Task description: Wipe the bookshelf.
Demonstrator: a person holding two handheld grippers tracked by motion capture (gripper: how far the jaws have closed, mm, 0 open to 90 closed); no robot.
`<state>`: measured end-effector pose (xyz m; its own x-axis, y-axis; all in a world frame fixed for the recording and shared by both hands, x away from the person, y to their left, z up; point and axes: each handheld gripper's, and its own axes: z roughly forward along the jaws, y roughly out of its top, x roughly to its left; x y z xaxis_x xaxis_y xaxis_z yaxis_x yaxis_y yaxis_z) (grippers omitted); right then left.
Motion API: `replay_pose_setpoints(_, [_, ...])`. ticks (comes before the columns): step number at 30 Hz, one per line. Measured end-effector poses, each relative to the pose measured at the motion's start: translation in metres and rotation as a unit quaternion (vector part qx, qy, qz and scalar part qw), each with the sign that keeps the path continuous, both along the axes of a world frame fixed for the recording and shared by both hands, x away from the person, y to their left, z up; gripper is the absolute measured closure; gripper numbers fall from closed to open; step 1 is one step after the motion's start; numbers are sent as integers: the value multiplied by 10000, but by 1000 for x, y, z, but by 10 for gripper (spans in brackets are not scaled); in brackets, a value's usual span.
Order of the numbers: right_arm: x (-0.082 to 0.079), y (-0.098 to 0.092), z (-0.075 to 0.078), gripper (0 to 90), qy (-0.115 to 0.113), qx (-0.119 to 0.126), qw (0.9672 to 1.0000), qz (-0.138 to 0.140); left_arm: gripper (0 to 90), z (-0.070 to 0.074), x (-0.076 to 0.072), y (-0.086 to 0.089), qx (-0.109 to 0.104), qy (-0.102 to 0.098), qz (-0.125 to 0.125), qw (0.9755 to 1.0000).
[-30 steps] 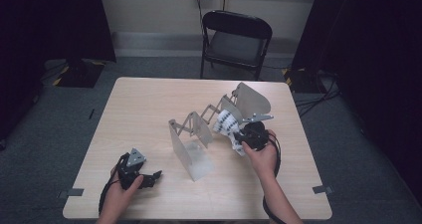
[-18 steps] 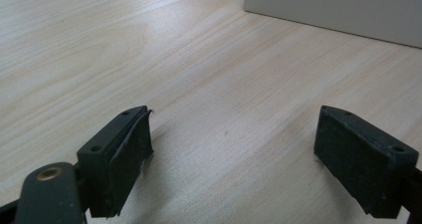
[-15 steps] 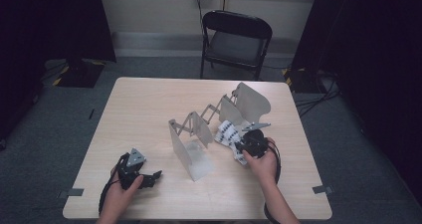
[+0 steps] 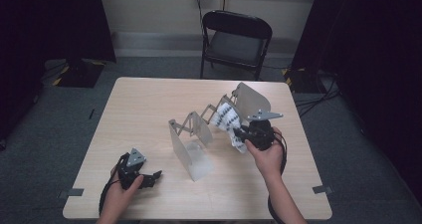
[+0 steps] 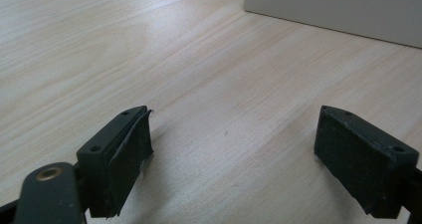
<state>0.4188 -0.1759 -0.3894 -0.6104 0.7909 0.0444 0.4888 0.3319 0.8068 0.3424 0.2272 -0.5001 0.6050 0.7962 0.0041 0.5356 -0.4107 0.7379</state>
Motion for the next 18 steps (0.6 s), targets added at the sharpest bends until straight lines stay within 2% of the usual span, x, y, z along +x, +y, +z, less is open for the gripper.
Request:
replay_pose_setpoints(2, [3, -1, 9, 722, -110, -21, 9999, -56, 145, 0, 0, 0, -2, 7, -4, 10000])
replay_pose_setpoints(6, [9, -7, 7, 721, -48, -64, 9999, -120, 144, 0, 0, 0, -4, 3, -6, 10000])
replay_pose_setpoints(10, [10, -12, -14, 721, 202, -83, 9997, -147, 144, 0, 0, 0, -2, 0, -3, 10000])
replay_pose_setpoints(11, [10, -12, -14, 721, 202, -83, 9997, -147, 145, 0, 0, 0, -2, 0, -3, 10000])
replay_pose_setpoints(12, [9, -14, -23, 721, 301, -67, 9994, -179, 144, 0, 0, 0, -5, 5, -3, 10000])
replay_pose_setpoints(13, [9, -14, -27, 721, 331, -76, 9993, -184, 144, 0, 0, 0, -1, 2, -1, 10000])
replay_pose_setpoints(18, [6, -15, -47, 721, 531, -280, 9980, -172, 144, 0, 0, 0, -3, 2, -2, 10000])
